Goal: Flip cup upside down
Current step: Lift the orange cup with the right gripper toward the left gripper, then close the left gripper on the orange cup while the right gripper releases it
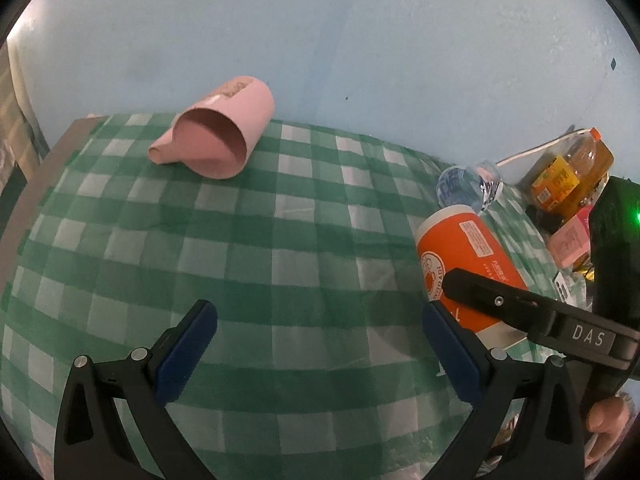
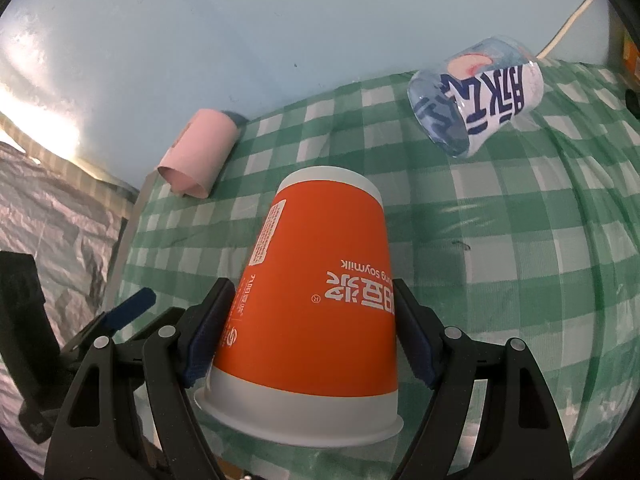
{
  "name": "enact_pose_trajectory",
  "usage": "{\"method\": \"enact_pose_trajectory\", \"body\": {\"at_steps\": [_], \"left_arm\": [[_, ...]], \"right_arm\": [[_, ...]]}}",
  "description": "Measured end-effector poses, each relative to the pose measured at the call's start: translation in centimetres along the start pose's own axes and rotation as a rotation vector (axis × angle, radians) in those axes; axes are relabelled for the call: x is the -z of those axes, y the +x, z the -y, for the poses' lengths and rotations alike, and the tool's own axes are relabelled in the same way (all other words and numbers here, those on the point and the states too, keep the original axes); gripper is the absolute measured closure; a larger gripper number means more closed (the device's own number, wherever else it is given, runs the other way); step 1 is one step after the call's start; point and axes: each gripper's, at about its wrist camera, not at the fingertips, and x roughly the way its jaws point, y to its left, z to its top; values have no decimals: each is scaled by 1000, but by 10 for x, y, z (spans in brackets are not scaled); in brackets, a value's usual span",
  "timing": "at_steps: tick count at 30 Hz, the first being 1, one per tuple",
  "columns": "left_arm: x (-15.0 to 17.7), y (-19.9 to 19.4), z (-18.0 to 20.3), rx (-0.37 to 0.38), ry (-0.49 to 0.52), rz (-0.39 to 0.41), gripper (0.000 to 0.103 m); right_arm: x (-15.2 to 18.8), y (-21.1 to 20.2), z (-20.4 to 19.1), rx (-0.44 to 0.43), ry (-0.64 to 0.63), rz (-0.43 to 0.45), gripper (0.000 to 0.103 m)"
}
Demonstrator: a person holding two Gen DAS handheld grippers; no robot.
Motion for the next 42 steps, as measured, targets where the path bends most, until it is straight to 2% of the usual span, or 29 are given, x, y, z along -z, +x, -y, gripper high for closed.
{"method": "enact_pose_trajectory", "body": {"at_steps": [5,8,24,29,35,42], "left_arm": [[4,0,0,2,-7,-4,0],[5,-3,2,4,-12,-1,0],[-1,-14,29,25,34,0,0],[-8,-10,40,41,50,-21,0],[-18,4,57,57,56,-95,0],[-18,4,77,30,61,-91,0]], "right_arm": [[2,-2,-5,16,-31,19,23],[1,-4,-5,5,-34,31,16],[2,-43,16,10,-14,97,16],[4,-56,26,50,-32,119,16],[7,-69,39,101,-45,141,16],[20,-82,45,146,-105,161,13]]}}
